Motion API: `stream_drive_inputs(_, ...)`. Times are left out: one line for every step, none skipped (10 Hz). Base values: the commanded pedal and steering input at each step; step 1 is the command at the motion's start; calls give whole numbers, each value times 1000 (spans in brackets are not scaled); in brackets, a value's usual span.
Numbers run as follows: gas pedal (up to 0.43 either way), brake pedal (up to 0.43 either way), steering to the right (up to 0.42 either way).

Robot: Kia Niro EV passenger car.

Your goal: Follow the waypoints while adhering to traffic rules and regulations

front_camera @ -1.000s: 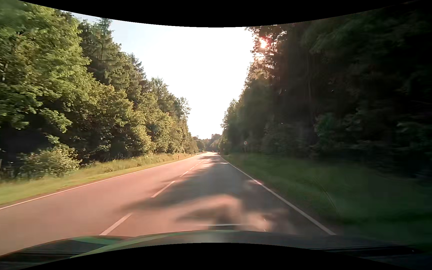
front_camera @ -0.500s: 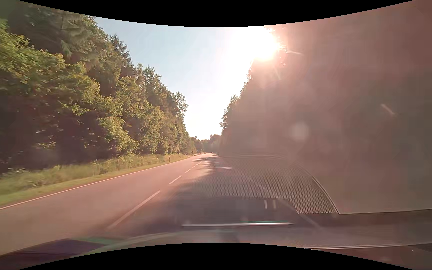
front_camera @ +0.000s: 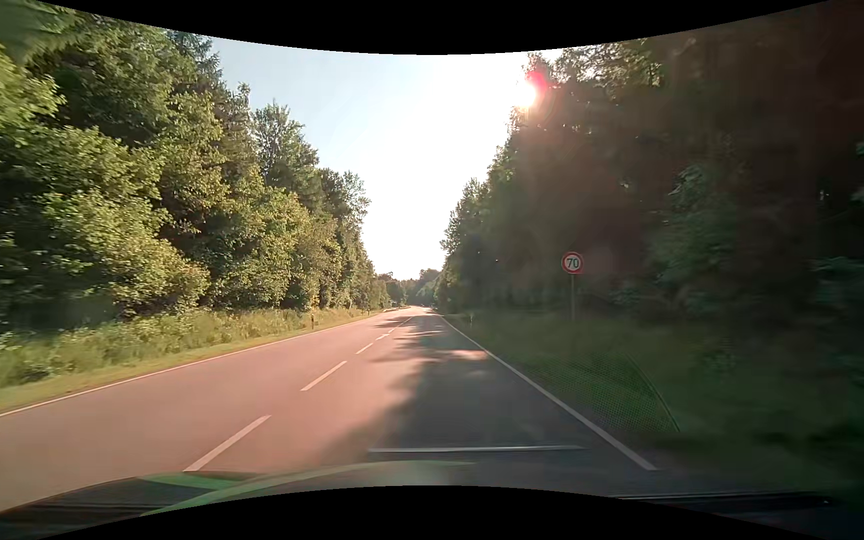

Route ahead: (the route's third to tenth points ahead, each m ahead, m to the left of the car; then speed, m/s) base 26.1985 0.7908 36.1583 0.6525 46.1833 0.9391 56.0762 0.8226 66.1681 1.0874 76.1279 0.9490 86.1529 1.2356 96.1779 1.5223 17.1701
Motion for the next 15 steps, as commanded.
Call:
stream_drive_inputs(110,0,1)
stream_drive_inputs(110,0,1)
stream_drive_inputs(110,0,1)
stream_drive_inputs(110,0,1)
stream_drive_inputs(110,0,1)
stream_drive_inputs(110,0,1)
stream_drive_inputs(110,0,1)
stream_drive_inputs(110,0,1)
stream_drive_inputs(118,0,1)
stream_drive_inputs(118,0,1)
stream_drive_inputs(118,0,1)
stream_drive_inputs(118,0,1)
stream_drive_inputs(118,0,1)
stream_drive_inputs(118,0,1)
stream_drive_inputs(118,0,1)
